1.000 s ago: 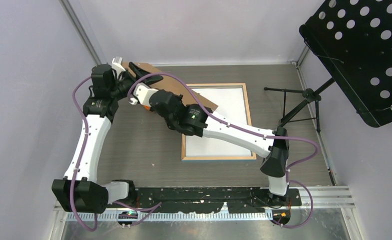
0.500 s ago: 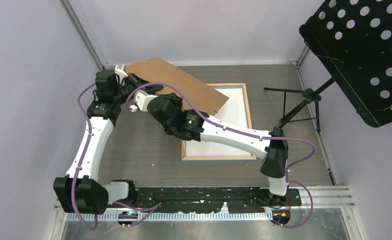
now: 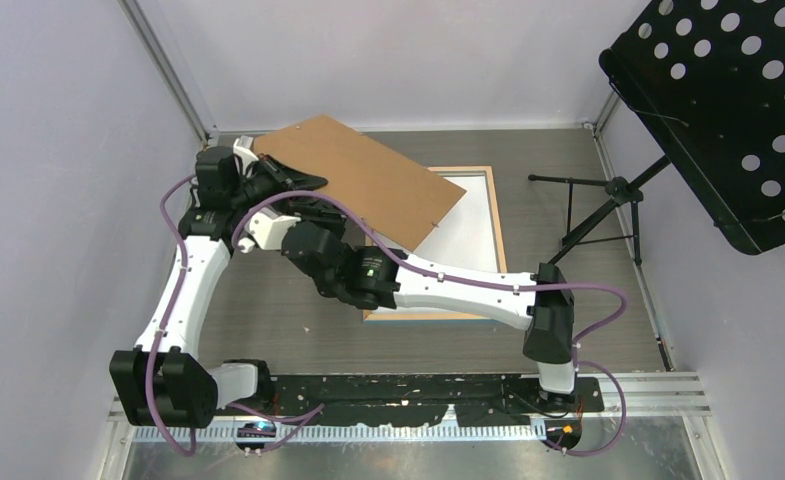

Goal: Put the photo into the frame

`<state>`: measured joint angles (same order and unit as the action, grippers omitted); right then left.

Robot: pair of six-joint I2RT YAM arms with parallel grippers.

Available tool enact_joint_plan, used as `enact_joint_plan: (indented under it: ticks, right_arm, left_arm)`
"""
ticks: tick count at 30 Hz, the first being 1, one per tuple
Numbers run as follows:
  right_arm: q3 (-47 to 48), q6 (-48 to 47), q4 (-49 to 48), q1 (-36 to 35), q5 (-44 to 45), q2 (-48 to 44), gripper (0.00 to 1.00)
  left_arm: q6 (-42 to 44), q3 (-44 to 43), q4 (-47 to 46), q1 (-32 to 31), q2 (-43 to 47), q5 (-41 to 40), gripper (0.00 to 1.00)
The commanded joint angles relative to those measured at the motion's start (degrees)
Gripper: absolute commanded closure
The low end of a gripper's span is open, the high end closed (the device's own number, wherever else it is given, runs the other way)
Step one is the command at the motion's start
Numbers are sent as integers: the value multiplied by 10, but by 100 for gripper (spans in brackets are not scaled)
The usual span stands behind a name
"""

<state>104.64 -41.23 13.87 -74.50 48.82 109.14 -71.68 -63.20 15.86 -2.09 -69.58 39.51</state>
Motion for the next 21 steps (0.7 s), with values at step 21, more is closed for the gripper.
enact_joint_plan:
  ticks: [21]
  right_arm:
    - [69,100,71,26,-35,-104,31]
  left_arm:
    - [178,-36,-13,18,18,69,100]
